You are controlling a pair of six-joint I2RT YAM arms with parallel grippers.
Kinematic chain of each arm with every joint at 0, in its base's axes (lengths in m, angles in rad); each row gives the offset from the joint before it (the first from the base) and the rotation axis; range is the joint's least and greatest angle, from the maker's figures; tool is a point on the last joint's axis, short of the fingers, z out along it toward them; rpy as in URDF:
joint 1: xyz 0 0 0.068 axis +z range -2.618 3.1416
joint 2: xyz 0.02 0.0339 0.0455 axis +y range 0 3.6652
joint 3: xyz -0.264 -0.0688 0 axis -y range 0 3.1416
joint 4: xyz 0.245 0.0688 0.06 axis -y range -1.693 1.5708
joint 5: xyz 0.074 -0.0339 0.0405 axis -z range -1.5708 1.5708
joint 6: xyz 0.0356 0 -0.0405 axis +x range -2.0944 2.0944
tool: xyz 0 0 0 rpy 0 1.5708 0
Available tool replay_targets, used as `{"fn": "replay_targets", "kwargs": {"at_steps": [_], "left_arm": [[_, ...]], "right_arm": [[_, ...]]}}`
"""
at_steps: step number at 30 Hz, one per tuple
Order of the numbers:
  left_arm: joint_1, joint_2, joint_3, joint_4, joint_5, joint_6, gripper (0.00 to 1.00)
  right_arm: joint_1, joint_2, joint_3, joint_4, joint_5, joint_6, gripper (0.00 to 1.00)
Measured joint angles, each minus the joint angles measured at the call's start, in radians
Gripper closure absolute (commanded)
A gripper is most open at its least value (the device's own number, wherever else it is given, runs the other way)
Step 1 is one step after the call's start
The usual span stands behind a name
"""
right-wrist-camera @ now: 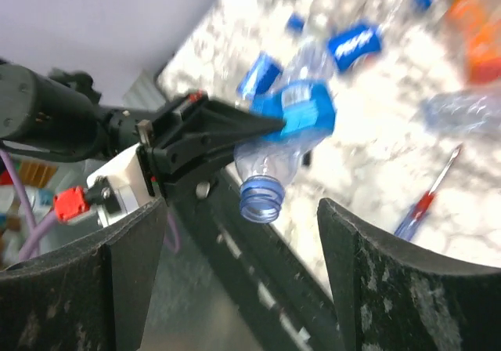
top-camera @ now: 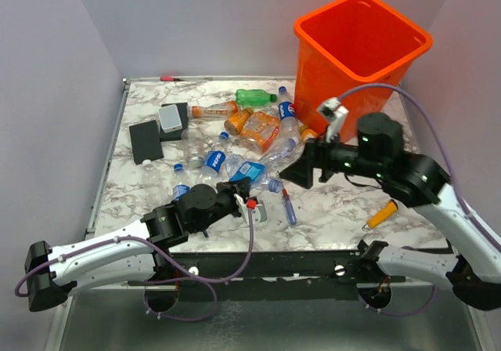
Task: Put the plastic bottles in the bin
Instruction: Place the plastic bottle in the trash bin.
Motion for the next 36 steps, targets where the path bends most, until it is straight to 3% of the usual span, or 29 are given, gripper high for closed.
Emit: {"fn": "replay_targets", "kwargs": {"at_steps": [7, 13, 19, 27, 32, 36], "left_arm": [[0.008, 0.037, 0.036, 0.067, 0.164, -0.472, 1.0], [0.111, 0.109, 0.042, 0.294, 0.41, -0.952, 1.0], [0.143, 0.131, 0.025, 0.501, 0.509, -1.288, 1.0], [0.148, 0.162, 0.026, 0.574, 0.564, -1.463, 1.0], [0.149, 0.182, 0.026, 0.573, 0.575, -1.497, 1.0], [0.149, 0.182, 0.028, 0.57, 0.577, -1.503, 1.0]], "right_arm": [[0.0, -0.408, -0.298, 0.394, 0.178, -0.046, 0.2], [0.0, -0.361, -0.373, 0.614, 0.185, -0.049, 0.19], [0.0, -0.293, -0.402, 0.7, 0.142, -0.032, 0.18], [0.0, -0.238, -0.399, 0.733, 0.094, -0.029, 0.2], [0.0, -0.187, -0.345, 0.716, 0.074, -0.035, 0.35], [0.0, -0.159, -0.317, 0.688, 0.069, -0.039, 0.32]]}}
